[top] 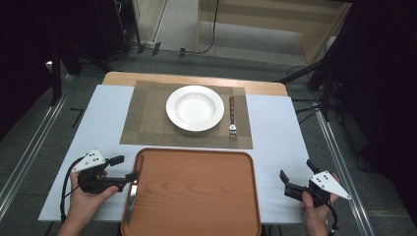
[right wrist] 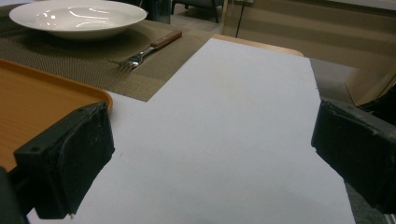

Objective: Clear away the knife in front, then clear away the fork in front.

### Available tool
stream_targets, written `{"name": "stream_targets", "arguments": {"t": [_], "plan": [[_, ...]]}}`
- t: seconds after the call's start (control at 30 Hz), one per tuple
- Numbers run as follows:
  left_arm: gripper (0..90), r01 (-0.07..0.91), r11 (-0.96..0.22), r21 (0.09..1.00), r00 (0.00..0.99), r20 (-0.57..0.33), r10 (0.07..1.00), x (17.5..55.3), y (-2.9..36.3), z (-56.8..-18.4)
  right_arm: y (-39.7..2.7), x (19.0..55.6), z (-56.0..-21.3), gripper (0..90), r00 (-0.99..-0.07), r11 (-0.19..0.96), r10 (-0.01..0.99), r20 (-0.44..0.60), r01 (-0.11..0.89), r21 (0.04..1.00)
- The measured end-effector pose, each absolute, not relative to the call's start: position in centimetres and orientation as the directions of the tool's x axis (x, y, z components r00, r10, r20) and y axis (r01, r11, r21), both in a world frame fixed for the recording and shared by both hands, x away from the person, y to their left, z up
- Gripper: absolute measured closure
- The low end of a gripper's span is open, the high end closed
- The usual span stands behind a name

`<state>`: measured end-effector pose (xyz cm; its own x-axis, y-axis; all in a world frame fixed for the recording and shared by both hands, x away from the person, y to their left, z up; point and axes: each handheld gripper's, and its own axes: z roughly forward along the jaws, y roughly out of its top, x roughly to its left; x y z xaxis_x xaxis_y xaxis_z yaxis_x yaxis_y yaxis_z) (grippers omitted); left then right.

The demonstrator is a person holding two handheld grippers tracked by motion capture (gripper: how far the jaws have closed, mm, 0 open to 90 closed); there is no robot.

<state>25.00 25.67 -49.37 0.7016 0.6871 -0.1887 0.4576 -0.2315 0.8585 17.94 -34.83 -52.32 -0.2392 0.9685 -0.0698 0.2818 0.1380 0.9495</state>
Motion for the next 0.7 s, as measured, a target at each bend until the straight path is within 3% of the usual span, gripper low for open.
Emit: {"name": "stream_targets", "arguments": {"t": [0.2,0.7], "plan": [[0.0,0.450,-0.194,0.872,0.682,-0.196,0.704,25.0,26.7,-49.2,-34.9,18.0,-52.3,0.0,-0.246,0.130,0.968,-0.057,0.292,0.947],[0.0,0.405,-0.145,0.903,0.636,-0.164,0.754,24.8,28.7,-49.2,-34.7,17.9,-51.9,0.0,-0.247,0.143,0.966,-0.069,0.294,0.945]]}}
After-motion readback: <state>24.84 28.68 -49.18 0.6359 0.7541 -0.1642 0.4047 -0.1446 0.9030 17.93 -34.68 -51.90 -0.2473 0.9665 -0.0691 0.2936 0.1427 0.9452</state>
